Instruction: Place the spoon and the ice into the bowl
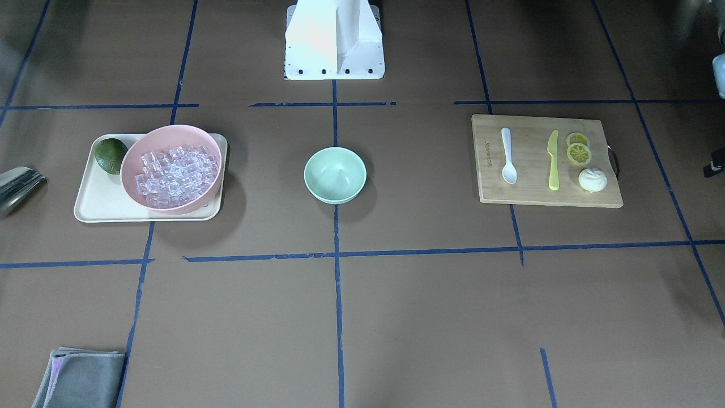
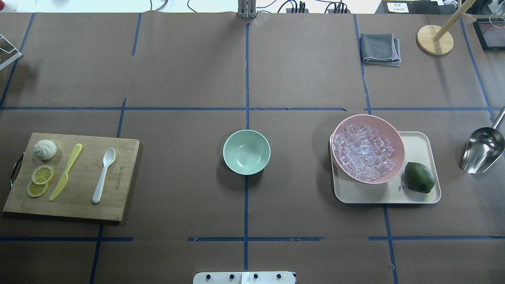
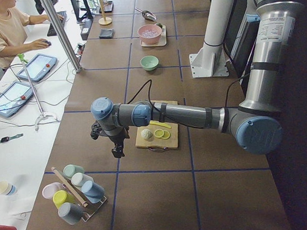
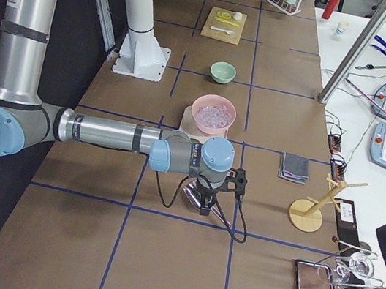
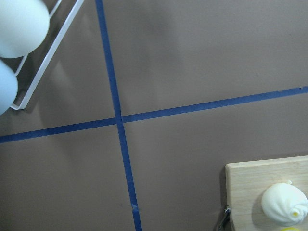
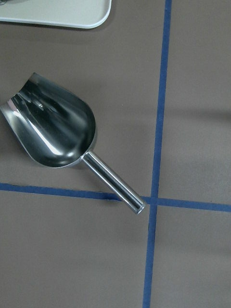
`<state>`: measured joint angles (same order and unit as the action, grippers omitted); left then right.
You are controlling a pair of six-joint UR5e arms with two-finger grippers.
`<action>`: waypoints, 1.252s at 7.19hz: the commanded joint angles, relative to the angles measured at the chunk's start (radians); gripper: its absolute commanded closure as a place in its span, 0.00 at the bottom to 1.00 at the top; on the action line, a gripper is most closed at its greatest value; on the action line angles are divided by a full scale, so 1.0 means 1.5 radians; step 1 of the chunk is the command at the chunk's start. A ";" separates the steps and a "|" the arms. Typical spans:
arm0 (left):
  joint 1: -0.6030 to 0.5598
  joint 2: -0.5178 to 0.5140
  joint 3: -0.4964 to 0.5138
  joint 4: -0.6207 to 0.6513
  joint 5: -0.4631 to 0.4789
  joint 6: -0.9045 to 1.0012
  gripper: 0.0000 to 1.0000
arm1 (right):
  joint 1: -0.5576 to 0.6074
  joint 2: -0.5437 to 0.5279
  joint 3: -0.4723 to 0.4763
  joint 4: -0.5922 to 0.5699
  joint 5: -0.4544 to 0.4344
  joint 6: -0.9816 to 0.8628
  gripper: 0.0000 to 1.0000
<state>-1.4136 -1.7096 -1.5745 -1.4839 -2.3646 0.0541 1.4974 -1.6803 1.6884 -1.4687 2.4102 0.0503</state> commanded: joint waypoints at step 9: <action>0.372 0.001 -0.195 -0.140 0.112 -0.463 0.00 | -0.003 -0.005 -0.001 -0.001 0.002 0.002 0.00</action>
<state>-0.9412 -1.6994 -1.8638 -1.6207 -2.2715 -0.5107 1.4940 -1.6874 1.6874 -1.4693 2.4114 0.0532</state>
